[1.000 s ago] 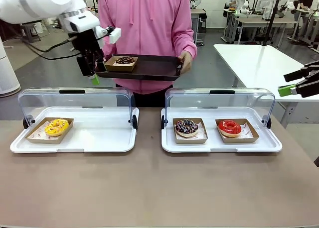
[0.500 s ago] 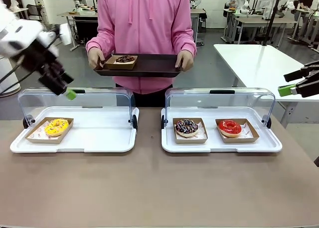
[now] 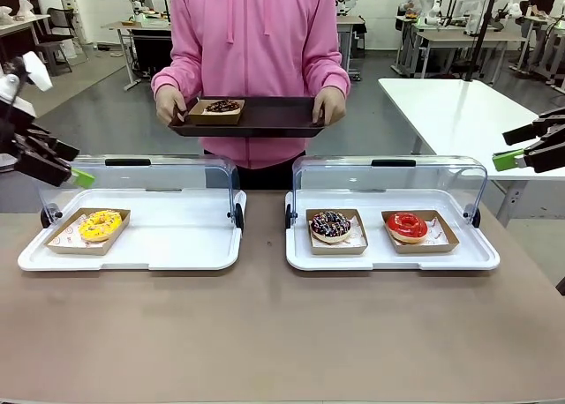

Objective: Provide the desired donut to the person.
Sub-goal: Pick up and lift the Paper togo box containing the Donut pointed at by the person.

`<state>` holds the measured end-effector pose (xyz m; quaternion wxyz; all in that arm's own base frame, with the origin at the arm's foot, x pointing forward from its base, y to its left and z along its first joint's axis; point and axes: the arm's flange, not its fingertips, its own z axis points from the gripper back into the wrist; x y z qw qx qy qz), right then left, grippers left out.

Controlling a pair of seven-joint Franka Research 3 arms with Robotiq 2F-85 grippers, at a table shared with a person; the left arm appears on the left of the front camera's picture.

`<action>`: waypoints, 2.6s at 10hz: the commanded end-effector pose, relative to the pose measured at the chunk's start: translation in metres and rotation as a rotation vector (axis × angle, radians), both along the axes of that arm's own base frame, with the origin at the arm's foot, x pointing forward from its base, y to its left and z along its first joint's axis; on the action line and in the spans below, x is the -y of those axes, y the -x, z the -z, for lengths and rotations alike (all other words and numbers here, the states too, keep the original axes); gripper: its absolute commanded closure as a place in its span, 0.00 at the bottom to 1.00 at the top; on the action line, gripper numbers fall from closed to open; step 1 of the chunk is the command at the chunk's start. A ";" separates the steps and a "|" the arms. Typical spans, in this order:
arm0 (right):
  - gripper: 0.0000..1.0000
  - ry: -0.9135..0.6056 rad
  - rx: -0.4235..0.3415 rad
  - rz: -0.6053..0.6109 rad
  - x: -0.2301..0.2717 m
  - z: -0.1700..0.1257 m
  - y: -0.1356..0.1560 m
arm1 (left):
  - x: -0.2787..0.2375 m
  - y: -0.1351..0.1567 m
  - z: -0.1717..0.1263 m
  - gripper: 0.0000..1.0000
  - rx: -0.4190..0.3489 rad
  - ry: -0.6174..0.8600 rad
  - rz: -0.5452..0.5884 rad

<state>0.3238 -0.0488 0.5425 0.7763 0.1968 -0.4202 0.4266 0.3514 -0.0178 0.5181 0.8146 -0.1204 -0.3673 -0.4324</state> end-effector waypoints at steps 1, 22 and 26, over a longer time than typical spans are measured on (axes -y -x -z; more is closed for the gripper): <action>0.00 -0.010 0.003 -0.009 0.000 0.001 -0.002 | -0.018 0.032 0.032 0.00 0.023 0.050 0.016; 0.00 -0.010 0.003 -0.009 0.000 0.001 -0.002 | -0.060 0.003 0.005 0.00 0.000 0.097 -0.112; 0.00 -0.010 0.003 -0.009 0.000 0.001 -0.002 | -0.060 0.003 0.005 0.00 0.000 0.097 -0.112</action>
